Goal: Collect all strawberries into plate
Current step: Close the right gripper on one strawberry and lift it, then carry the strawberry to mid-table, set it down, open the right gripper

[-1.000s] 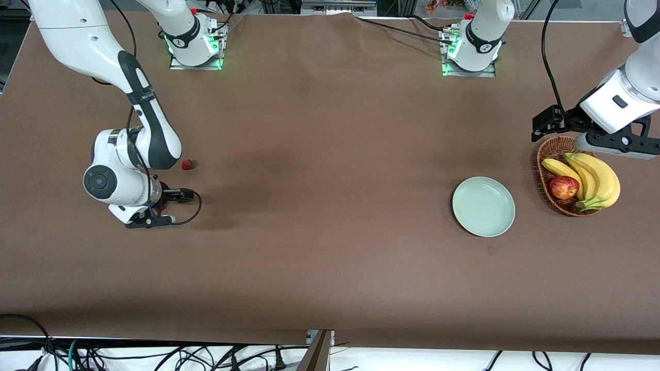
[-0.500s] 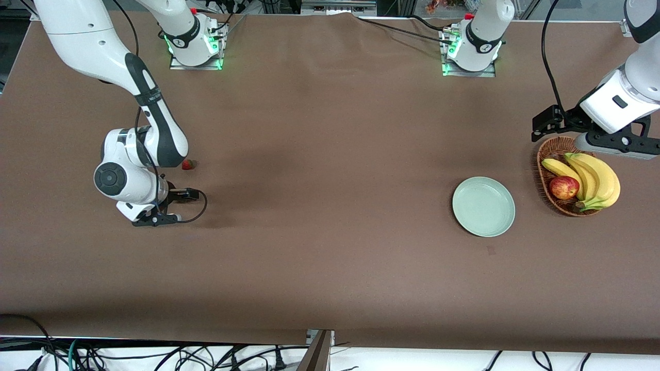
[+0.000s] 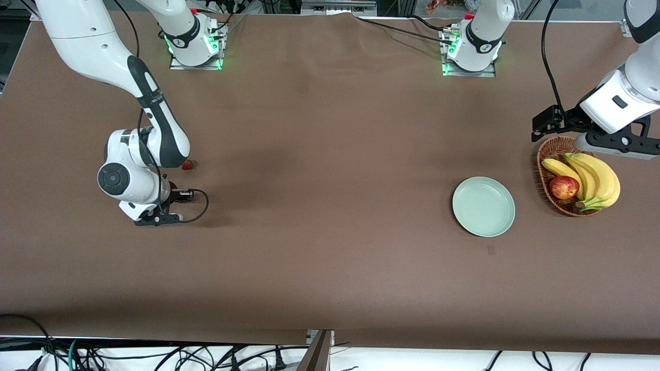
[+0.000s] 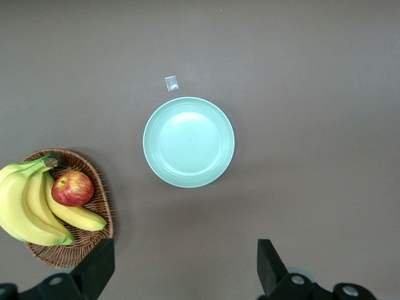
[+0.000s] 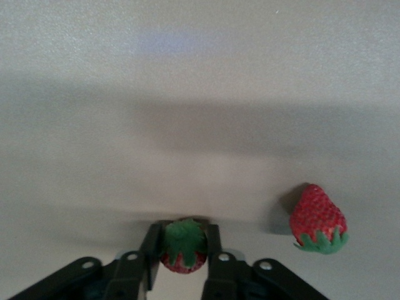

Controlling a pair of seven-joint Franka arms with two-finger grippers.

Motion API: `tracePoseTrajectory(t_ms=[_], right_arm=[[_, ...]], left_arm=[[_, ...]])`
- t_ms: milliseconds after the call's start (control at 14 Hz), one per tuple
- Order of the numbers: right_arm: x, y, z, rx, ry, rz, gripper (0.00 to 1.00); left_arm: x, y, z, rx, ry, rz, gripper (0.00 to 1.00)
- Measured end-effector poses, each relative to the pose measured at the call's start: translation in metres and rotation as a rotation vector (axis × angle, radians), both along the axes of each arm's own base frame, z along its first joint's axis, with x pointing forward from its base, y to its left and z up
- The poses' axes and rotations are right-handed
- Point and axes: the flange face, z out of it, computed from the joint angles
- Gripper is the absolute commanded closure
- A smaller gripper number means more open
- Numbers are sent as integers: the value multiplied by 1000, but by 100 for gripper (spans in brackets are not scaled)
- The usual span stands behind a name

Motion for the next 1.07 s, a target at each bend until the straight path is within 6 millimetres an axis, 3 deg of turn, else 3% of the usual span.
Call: tracePoseTrajectory(t_ms=[286, 429, 500, 786, 1071], right_arm=[[4, 3, 4, 3, -15, 4, 89], [10, 22, 13, 9, -39, 11, 89], [12, 41, 18, 8, -54, -10, 89], [6, 157, 39, 6, -118, -150, 89], [-20, 288, 48, 35, -171, -313, 89]], left_arm=[[0, 0, 0, 0, 0, 0, 0], [0, 0, 0, 0, 0, 0, 0], [0, 0, 0, 0, 0, 0, 0], [0, 0, 0, 0, 1, 0, 0], [0, 0, 0, 0, 1, 0, 0]])
